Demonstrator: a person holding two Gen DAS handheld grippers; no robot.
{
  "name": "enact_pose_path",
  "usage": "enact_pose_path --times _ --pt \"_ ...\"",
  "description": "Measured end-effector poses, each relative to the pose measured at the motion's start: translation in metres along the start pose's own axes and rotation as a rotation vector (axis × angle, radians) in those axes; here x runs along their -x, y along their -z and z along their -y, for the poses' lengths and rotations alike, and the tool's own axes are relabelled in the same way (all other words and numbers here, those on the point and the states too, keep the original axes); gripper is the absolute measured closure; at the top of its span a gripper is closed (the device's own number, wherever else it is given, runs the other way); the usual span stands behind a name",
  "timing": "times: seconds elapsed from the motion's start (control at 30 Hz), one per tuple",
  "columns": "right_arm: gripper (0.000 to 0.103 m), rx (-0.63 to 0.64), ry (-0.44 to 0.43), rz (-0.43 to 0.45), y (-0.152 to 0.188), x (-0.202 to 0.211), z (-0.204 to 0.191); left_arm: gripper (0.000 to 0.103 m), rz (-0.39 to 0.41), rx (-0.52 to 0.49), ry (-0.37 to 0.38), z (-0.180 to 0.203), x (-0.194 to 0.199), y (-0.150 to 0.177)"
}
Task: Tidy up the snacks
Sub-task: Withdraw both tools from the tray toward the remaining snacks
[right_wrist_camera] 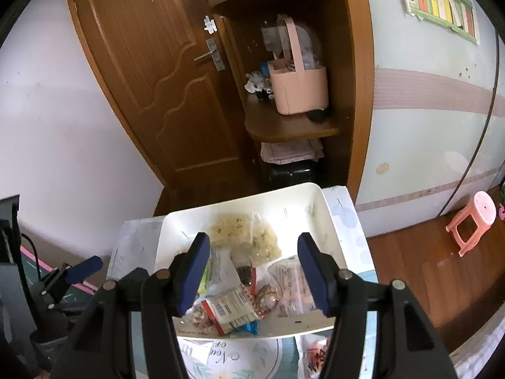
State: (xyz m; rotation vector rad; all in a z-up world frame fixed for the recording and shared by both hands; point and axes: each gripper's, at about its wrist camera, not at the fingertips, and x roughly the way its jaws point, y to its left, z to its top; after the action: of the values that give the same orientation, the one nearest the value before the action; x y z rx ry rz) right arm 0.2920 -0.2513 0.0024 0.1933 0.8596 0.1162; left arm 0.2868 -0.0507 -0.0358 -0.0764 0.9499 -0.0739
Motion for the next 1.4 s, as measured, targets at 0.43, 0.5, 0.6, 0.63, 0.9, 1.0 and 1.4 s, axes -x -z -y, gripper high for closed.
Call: enact_pose_path --times 0.43,0.5,0.6,0.63,0.9,1.0,1.4 --pt "0.045 0.013 -0.006 -0.029 0.023 0.011 0.006 0.011 0.003 -0.004 0.015 0.01 0.018 0.018" --pt "0.045 0.014 -0.008 -0.035 0.029 0.014 0.008 0.011 0.006 -0.014 0.02 0.011 0.022 0.022" --pt "0.044 0.029 -0.006 -0.042 0.038 0.019 0.011 0.011 0.008 -0.03 0.024 0.012 0.03 0.03" --pt "0.042 0.033 -0.004 -0.044 0.042 0.021 0.012 0.012 0.009 -0.034 0.029 0.011 0.034 0.033" --pt "0.032 0.063 0.039 -0.073 0.078 0.034 0.029 0.011 -0.003 -0.012 0.056 -0.013 0.053 0.066" --pt "0.028 0.061 0.063 -0.094 0.093 0.033 0.04 0.011 -0.03 0.023 0.055 -0.03 0.05 0.082" --pt "0.025 -0.07 0.116 -0.241 0.144 -0.006 0.088 0.011 -0.299 0.292 0.013 -0.093 -0.037 0.161"
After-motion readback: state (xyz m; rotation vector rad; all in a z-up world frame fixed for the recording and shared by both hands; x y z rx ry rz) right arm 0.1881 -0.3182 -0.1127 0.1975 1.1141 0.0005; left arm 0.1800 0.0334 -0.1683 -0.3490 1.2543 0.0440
